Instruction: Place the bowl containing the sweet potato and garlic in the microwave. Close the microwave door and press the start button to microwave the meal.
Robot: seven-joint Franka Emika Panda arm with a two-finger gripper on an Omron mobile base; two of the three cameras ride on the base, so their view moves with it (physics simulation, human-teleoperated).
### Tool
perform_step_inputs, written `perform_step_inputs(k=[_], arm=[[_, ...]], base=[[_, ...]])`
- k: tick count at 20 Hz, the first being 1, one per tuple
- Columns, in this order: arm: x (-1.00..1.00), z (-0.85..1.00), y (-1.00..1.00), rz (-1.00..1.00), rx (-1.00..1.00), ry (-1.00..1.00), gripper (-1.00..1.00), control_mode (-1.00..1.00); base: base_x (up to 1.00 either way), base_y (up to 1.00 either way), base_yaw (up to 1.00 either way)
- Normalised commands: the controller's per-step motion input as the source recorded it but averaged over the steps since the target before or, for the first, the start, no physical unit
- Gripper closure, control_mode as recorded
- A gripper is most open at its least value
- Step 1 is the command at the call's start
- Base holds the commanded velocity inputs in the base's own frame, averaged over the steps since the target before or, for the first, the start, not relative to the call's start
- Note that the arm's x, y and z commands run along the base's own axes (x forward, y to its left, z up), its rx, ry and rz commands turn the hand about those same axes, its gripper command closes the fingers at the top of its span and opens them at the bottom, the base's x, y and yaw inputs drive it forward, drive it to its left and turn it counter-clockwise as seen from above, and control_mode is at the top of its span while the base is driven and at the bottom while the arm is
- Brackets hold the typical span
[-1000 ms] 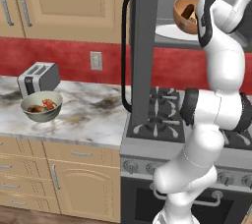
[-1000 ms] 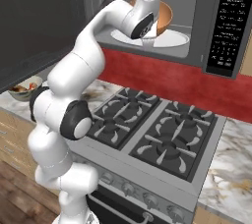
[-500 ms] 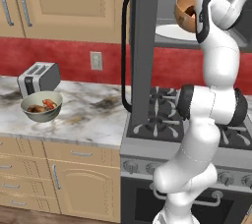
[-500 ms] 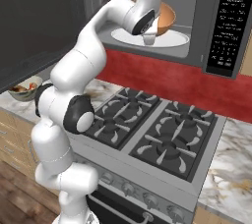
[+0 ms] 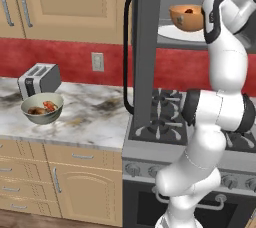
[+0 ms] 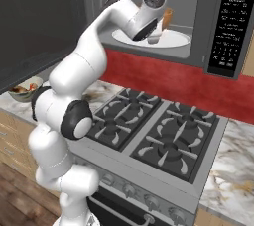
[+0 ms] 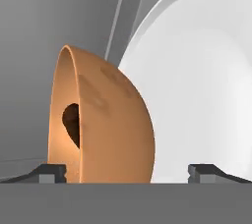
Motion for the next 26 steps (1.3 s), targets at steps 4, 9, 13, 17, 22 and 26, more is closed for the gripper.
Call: perform_step_inputs(k=[4,9,13,17,22,26], arm=[[0.00,0.00,0.08,0.00,-0.06,-0.26,-1.00,-1.00],[-0.44,0.20,0.04,0.00,-0.15,-0.07,-1.00,-1.00],[-0.98,0.48,0.00,0.00,-0.22,0.00,-1.00,-1.00],[-1.00,0.59,0.00,0.05,-0.27,0.04,-1.00,-1.00],[-1.00,0.28,0.18,0.20,-0.47,0.09,-1.00,-1.00],[-1.00,0.01,0.48,0.33,-0.63,0.13,-1.00,-1.00]], base=[[0.00,0.00,0.00],[0.00,0.00,0.00],[0.00,0.00,0.00],[0.00,0.00,0.00],[0.00,0.00,0.00],[0.00,0.00,0.00]])
